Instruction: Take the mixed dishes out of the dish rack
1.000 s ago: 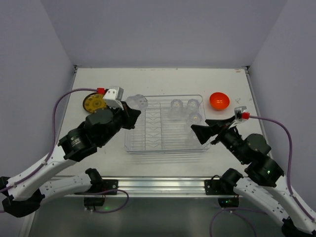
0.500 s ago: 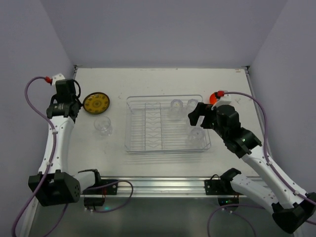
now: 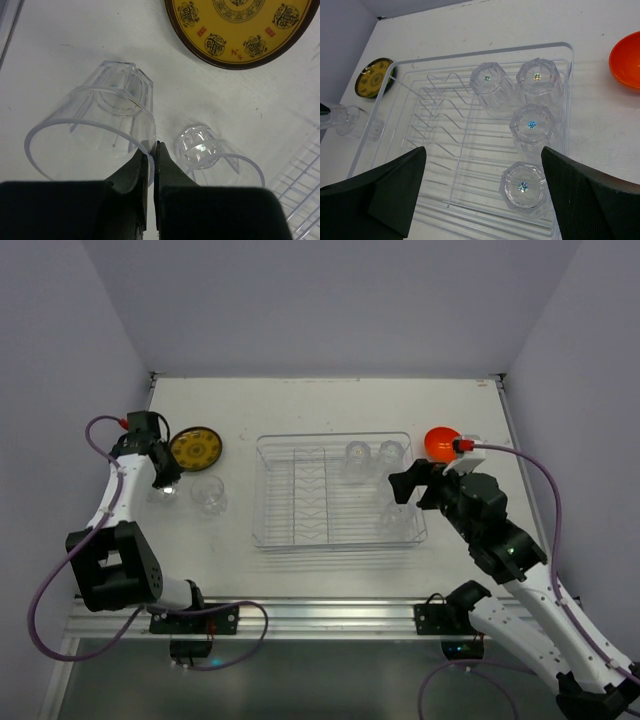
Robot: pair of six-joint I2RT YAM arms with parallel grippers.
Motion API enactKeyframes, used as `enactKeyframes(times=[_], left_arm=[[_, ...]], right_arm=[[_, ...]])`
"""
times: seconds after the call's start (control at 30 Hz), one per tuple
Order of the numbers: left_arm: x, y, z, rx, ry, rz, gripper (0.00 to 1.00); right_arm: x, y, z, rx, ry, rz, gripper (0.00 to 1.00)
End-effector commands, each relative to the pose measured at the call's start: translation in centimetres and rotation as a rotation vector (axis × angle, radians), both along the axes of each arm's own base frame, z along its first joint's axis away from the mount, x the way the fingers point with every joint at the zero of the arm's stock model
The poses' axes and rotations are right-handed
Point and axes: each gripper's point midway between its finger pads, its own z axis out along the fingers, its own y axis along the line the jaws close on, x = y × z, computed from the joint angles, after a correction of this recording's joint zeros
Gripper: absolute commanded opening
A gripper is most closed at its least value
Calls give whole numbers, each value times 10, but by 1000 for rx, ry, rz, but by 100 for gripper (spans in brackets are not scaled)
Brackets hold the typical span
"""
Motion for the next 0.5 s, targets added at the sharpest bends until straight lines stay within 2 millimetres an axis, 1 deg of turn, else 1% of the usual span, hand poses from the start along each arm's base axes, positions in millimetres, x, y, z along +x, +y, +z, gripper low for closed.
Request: enactKeyframes(times=[0.0,0.03,0.07,0.1,0.17,0.27,0.33,0.37,0.43,0.47], left_arm=[[14,-4,1,-31,-5,-54,0],[15,-4,-6,-40,21,-58,1],[15,-5,-10,-41,34,-69,5],[15,-5,-14,-45,48,-76,7],[14,-10,-23,-74,75,-99,10],[12,-11,-31,-76,92,-112,14],[13,-11,-30,-70,89,-113,17],[13,-9,-28,-66,87,-112,24],[16,-12,-21,-66,64,-120,33],[17,-14,-17,-76,50,-121,40]], right_arm=[[5,0,15,27,-66,-8,99],[5,1,14,27,-64,-3,99],[5,1,14,28,-63,-1,99],[5,2,13,26,-59,-1,99],[5,2,12,26,-56,1,99],[6,3,10,25,-52,0,99],[7,4,8,23,-49,2,99],[7,5,8,25,-47,4,99],[8,5,6,20,-42,6,99],[9,6,5,18,-38,6,99]])
